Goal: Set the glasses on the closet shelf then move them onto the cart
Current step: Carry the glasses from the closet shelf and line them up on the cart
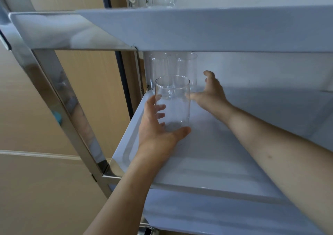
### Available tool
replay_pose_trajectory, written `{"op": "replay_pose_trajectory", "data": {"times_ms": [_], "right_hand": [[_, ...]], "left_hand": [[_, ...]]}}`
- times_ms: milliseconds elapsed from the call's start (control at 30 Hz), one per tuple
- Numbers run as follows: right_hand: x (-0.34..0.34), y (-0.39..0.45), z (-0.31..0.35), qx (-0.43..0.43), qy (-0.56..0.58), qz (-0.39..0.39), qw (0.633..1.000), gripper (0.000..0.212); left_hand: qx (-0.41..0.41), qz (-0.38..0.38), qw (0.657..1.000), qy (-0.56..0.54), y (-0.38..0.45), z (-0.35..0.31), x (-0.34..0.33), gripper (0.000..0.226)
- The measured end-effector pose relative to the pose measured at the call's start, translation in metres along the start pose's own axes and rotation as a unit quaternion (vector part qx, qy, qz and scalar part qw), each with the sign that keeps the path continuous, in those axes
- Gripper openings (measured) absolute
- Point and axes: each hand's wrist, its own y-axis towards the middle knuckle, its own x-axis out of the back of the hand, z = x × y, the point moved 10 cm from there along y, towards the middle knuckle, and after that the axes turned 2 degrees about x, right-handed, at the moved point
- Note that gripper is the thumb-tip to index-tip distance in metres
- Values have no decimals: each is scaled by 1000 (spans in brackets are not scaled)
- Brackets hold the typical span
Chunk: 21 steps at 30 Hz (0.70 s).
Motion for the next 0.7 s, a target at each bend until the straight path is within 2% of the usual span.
{"op": "replay_pose_trajectory", "data": {"times_ms": [100,167,267,367,433,567,633,700], "right_hand": [[26,-24,10,34,73,-19,997,62],[32,-43,27,55,174,23,983,52],[18,-75,58,87,228,126,962,53],[-4,-98,69,112,154,185,964,79],[-6,-100,69,108,142,175,968,86],[17,-87,55,73,164,115,977,78],[37,-77,39,52,149,66,985,80],[57,-67,22,30,126,13,991,83]], "left_hand": [[3,1,1000,-1,-1,-1,-2,98],[2,-1,1000,-3,-2,-3,-2,98],[8,0,1000,-5,-3,-3,-2,97],[8,6,1000,-3,-3,-4,-3,96],[15,3,1000,0,-2,-1,-2,98],[55,6,997,51,-2,10,-1,110],[58,17,991,123,-4,7,-4,103],[38,44,977,205,-4,3,-12,85]]}}
